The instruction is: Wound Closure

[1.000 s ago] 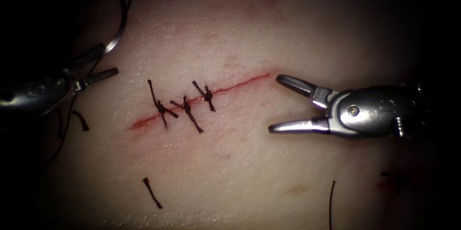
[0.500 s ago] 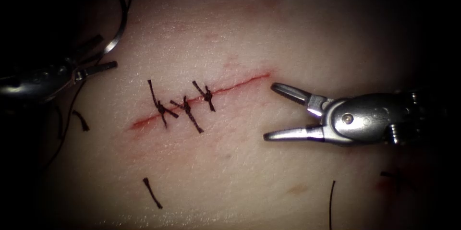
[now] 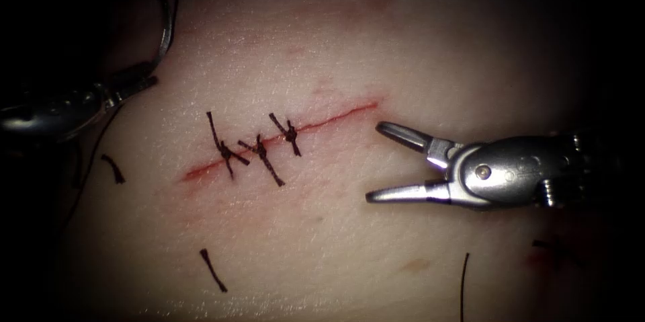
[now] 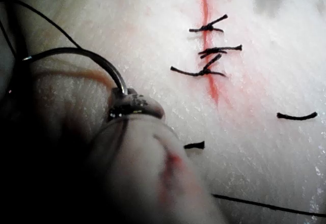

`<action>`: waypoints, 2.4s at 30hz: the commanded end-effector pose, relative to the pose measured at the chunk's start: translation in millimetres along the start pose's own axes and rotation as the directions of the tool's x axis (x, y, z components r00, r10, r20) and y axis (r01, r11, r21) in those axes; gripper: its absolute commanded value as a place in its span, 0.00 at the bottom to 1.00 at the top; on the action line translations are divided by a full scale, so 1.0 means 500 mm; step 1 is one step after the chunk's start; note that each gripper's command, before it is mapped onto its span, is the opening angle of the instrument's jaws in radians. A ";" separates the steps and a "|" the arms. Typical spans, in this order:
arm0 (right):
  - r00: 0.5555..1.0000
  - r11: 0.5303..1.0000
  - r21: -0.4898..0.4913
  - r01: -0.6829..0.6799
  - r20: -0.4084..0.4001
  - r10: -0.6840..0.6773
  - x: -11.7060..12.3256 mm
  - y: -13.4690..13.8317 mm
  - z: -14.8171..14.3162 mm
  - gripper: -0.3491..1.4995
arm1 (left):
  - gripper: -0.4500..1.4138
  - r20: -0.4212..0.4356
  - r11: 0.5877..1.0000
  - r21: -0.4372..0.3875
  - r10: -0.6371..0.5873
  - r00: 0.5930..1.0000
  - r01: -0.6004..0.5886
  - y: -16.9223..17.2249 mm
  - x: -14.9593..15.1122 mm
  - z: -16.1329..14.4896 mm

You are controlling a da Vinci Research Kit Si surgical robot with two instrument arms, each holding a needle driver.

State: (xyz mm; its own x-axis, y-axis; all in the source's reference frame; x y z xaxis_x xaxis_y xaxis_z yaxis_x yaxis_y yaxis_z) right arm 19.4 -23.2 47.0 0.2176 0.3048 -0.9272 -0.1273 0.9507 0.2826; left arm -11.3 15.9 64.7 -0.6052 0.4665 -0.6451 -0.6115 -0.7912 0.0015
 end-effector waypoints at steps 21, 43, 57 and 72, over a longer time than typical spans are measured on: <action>0.994 0.993 -0.050 -0.103 0.016 0.104 0.0026 -0.0007 0.0014 0.84 | 0.00 -0.026 0.999 -0.020 0.043 0.999 -0.044 0.0142 0.0074 -0.0050; 0.969 0.956 -0.201 -0.212 0.084 0.232 0.0220 -0.0068 0.0089 0.71 | 0.00 0.116 0.966 0.160 0.188 0.975 -0.205 0.0324 0.0187 0.0028; 0.951 0.923 -0.314 -0.222 0.138 0.276 0.0199 -0.0018 0.0114 0.78 | 0.00 0.120 0.902 0.276 0.309 0.943 -0.331 0.0373 0.0188 0.0025; 0.947 0.914 -0.333 -0.233 0.138 0.291 0.0176 -0.0011 0.0132 0.79 | 0.00 0.144 0.804 0.384 0.434 0.889 -0.454 0.0384 0.0230 -0.0003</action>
State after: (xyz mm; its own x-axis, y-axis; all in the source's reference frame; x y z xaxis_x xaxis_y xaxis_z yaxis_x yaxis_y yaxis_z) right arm 27.2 -20.2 39.9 0.3008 0.5759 -0.7602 -0.4921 0.7765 0.3936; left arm -29.5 5.8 56.6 -0.8817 0.1228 -0.4555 -0.4056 -0.6904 0.5990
